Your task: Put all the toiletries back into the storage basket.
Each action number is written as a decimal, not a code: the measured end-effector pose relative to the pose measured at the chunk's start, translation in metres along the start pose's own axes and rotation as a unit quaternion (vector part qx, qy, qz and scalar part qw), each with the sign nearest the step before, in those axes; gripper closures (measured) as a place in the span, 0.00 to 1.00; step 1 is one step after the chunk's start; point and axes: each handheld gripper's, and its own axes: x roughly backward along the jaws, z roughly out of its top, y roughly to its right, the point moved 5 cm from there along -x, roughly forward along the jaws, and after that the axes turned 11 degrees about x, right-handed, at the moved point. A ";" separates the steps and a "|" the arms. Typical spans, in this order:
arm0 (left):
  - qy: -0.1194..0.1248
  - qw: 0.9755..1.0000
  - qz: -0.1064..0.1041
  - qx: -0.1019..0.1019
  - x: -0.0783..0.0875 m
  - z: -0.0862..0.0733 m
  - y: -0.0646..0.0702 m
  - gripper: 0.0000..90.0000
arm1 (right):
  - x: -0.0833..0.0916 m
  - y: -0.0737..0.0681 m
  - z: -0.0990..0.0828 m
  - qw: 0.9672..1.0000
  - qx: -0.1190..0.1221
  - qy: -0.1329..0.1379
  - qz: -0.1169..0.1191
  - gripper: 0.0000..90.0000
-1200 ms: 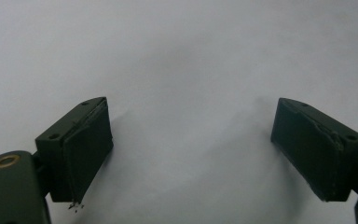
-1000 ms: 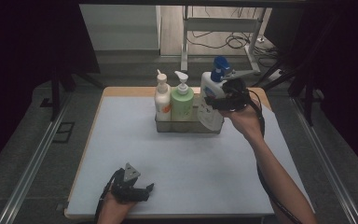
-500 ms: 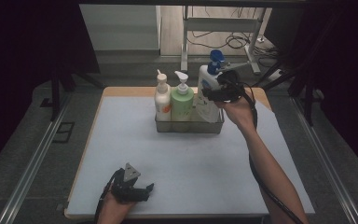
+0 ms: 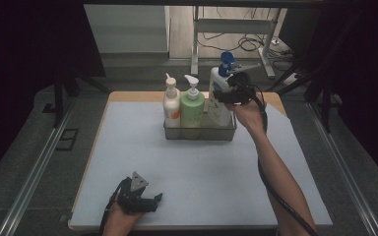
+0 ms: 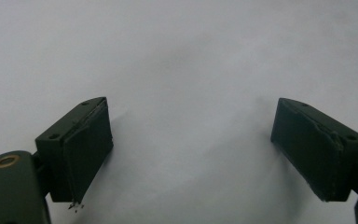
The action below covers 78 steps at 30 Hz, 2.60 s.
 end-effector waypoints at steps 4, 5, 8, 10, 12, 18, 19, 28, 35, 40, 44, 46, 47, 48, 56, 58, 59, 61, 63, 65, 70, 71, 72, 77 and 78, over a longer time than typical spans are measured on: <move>0.000 1.000 0.001 -0.001 0.000 0.000 0.000 0.13 | -0.007 0.001 -0.004 1.000 -0.001 -0.003 -0.002 0.45; 0.000 1.000 0.001 -0.001 0.000 0.000 0.000 0.13 | -0.008 0.002 -0.005 1.000 0.000 -0.003 -0.002 0.45; -0.002 1.000 0.000 -0.001 0.000 0.000 0.000 0.13 | -0.013 0.002 -0.009 1.000 -0.001 -0.007 -0.002 0.45; -0.002 1.000 0.000 -0.001 0.000 0.000 0.000 0.13 | -0.016 0.002 -0.012 1.000 -0.001 -0.010 -0.002 0.45; -0.002 1.000 0.000 -0.001 0.000 0.000 0.000 0.13 | -0.018 0.002 -0.015 1.000 -0.002 -0.013 0.000 0.45; -0.002 1.000 0.000 -0.001 0.000 0.000 0.000 0.13 | -0.023 0.001 -0.024 1.000 -0.007 -0.025 0.011 0.45; -0.002 1.000 0.000 -0.001 0.000 0.000 0.000 0.13 | -0.024 0.001 -0.026 1.000 -0.008 -0.026 0.012 0.45; -0.002 1.000 0.000 -0.001 0.000 0.000 0.000 0.13 | -0.029 -0.001 -0.037 0.999 -0.010 -0.044 0.022 0.45; -0.002 1.000 0.001 -0.002 0.000 0.000 0.000 0.13 | -0.037 -0.004 -0.047 0.998 -0.007 -0.057 0.026 0.45; -0.002 1.000 0.000 0.000 0.000 0.000 0.000 0.13 | -0.041 -0.005 -0.050 0.998 -0.006 -0.065 0.027 0.45; -0.002 1.000 0.001 -0.001 0.000 0.000 0.000 0.13 | -0.042 -0.004 -0.052 0.997 -0.012 -0.064 0.028 0.45; -0.002 1.000 0.000 0.000 0.000 0.000 0.000 0.13 | -0.042 -0.003 -0.053 0.997 -0.014 -0.063 0.030 0.45; -0.002 1.000 0.001 -0.001 0.000 0.000 0.000 0.13 | -0.042 -0.002 -0.054 0.997 -0.014 -0.064 0.032 0.44; -0.002 1.000 0.001 -0.001 0.000 0.000 0.000 0.13 | -0.041 -0.001 -0.054 0.997 -0.017 -0.065 0.034 0.44; -0.003 1.000 0.001 0.000 0.000 0.000 0.000 0.13 | -0.039 0.003 -0.058 0.996 -0.032 -0.058 0.059 0.40; -0.003 1.000 0.001 0.000 0.000 0.000 0.000 0.13 | -0.038 0.003 -0.058 0.996 -0.032 -0.049 0.061 0.36; -0.003 1.000 0.000 0.000 0.000 0.000 0.000 0.13 | -0.037 0.003 -0.058 0.997 -0.031 -0.047 0.060 0.34; -0.002 1.000 0.000 -0.001 0.000 0.000 0.000 0.13 | -0.036 0.003 -0.058 0.997 -0.027 -0.046 0.054 0.34; -0.002 1.000 0.000 0.001 0.000 0.000 0.000 0.13 | -0.033 0.003 -0.058 0.998 -0.026 -0.038 0.052 0.32; -0.002 1.000 0.000 -0.001 0.000 0.000 0.000 0.13 | -0.030 0.002 -0.058 0.998 -0.027 -0.034 0.053 0.31; -0.002 1.000 0.000 -0.001 0.000 0.000 0.000 0.13 | -0.023 0.001 -0.064 0.997 -0.030 -0.031 0.057 0.27; -0.002 1.000 0.001 -0.002 0.000 0.000 0.000 0.13 | -0.022 0.001 -0.065 0.997 -0.031 -0.031 0.058 0.27; -0.002 1.000 0.000 -0.001 0.000 0.000 0.000 0.13 | -0.020 0.000 -0.067 0.997 -0.029 -0.032 0.060 0.28; -0.002 1.000 0.000 -0.001 0.000 0.000 0.000 0.13 | -0.012 -0.003 -0.070 0.997 -0.018 -0.029 0.062 0.32; -0.002 1.000 0.000 -0.001 0.000 0.000 0.000 0.13 | -0.010 -0.004 -0.071 0.998 -0.016 -0.027 0.062 0.33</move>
